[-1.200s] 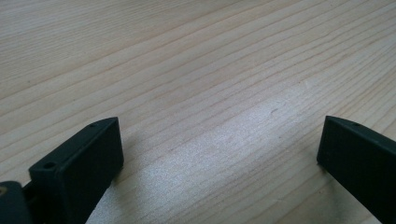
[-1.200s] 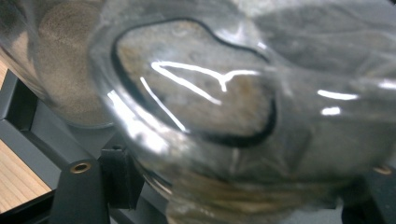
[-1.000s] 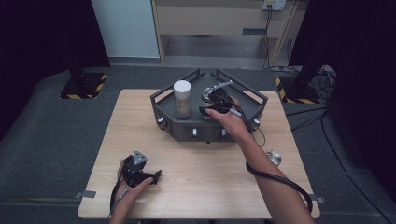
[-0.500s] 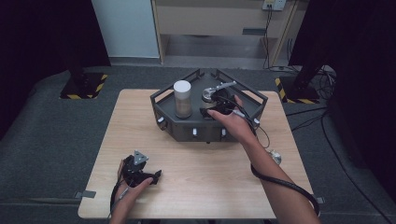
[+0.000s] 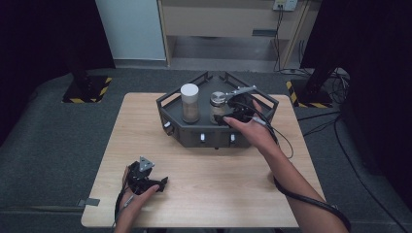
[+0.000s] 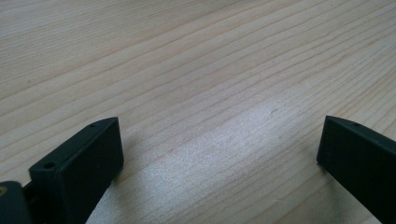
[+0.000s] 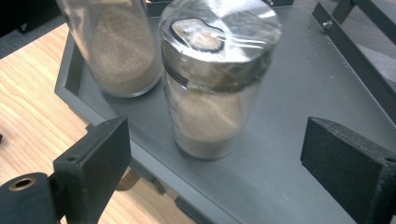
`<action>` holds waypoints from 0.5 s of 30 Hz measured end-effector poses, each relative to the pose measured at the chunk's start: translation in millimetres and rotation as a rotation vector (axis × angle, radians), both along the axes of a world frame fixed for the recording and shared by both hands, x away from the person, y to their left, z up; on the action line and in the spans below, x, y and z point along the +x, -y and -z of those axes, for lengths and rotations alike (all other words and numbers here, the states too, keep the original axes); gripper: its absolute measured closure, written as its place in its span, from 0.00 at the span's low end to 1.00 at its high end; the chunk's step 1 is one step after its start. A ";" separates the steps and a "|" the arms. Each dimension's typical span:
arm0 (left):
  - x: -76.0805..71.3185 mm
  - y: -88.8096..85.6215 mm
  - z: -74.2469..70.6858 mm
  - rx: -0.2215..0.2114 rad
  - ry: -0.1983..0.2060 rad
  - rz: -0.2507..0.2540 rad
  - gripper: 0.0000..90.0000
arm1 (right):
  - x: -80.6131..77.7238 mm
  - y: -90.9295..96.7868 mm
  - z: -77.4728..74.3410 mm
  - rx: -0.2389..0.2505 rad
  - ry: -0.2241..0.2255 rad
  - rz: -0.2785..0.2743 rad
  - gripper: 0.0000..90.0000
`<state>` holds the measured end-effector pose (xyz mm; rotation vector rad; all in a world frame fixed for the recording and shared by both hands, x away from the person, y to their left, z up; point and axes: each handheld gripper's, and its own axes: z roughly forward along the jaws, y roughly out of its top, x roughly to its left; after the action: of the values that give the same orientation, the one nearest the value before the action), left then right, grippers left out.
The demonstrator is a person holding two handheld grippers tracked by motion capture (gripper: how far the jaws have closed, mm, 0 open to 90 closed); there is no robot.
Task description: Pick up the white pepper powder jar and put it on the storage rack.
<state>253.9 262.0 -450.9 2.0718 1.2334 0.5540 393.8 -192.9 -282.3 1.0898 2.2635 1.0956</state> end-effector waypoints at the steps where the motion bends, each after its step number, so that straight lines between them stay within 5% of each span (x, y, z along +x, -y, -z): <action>1: 0.0 0.1 0.0 0.000 0.000 0.000 0.00 | -1.6 2.3 -0.5 0.000 0.000 0.000 0.09; 15: 0.5 0.5 -0.4 0.003 -0.001 -0.001 0.00 | -18.0 28.9 -0.7 0.002 -0.006 -0.006 0.09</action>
<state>254.4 261.5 -450.5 2.0748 1.2350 0.5553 375.8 -221.7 -281.6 1.0893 2.2716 1.0984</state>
